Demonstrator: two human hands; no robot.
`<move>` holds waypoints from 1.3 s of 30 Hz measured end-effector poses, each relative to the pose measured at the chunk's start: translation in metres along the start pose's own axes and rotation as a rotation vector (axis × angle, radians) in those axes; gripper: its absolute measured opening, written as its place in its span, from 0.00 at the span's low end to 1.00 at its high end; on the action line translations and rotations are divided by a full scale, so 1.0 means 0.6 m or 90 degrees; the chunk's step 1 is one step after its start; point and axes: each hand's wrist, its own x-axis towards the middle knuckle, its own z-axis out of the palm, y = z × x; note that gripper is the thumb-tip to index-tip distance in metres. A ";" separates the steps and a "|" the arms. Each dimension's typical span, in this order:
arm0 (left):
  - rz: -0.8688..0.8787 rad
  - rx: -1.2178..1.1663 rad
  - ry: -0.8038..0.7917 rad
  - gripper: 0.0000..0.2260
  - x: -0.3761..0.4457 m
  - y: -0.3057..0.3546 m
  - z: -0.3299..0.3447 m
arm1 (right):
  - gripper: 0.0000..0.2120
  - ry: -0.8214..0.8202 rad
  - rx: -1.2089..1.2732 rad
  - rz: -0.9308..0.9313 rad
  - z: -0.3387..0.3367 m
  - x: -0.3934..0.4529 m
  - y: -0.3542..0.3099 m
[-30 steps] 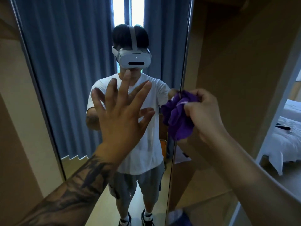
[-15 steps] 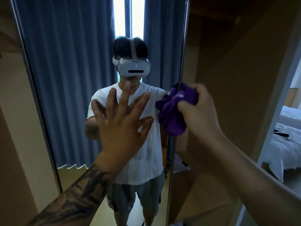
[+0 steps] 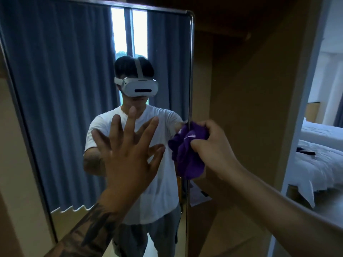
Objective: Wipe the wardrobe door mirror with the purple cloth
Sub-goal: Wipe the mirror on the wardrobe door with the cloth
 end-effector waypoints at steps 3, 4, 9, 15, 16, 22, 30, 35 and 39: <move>0.000 0.012 -0.003 0.32 0.002 0.001 0.001 | 0.15 0.018 0.018 -0.020 -0.017 0.035 -0.039; -0.003 0.011 -0.004 0.32 0.002 0.002 0.000 | 0.15 0.031 0.037 -0.037 -0.022 0.048 -0.057; -0.001 0.002 -0.008 0.32 0.002 0.001 -0.001 | 0.19 0.069 0.063 -0.056 -0.001 0.038 -0.050; -0.033 -0.010 -0.012 0.28 0.021 0.005 -0.022 | 0.16 0.065 0.099 -0.027 -0.018 0.061 -0.071; -0.040 -0.012 -0.006 0.28 0.029 0.005 -0.027 | 0.16 0.067 0.093 -0.048 -0.021 0.069 -0.081; -0.035 -0.006 0.015 0.25 0.071 -0.001 -0.051 | 0.14 0.025 0.013 0.020 -0.001 0.025 -0.016; -0.014 -0.020 0.057 0.26 0.128 -0.012 -0.059 | 0.16 0.058 0.091 -0.060 -0.020 0.086 -0.101; -0.017 -0.030 0.060 0.27 0.131 -0.009 -0.048 | 0.13 0.066 -0.025 -0.052 -0.009 0.066 -0.077; -0.015 -0.029 0.063 0.27 0.134 -0.008 -0.051 | 0.11 0.072 0.009 -0.079 -0.030 0.096 -0.130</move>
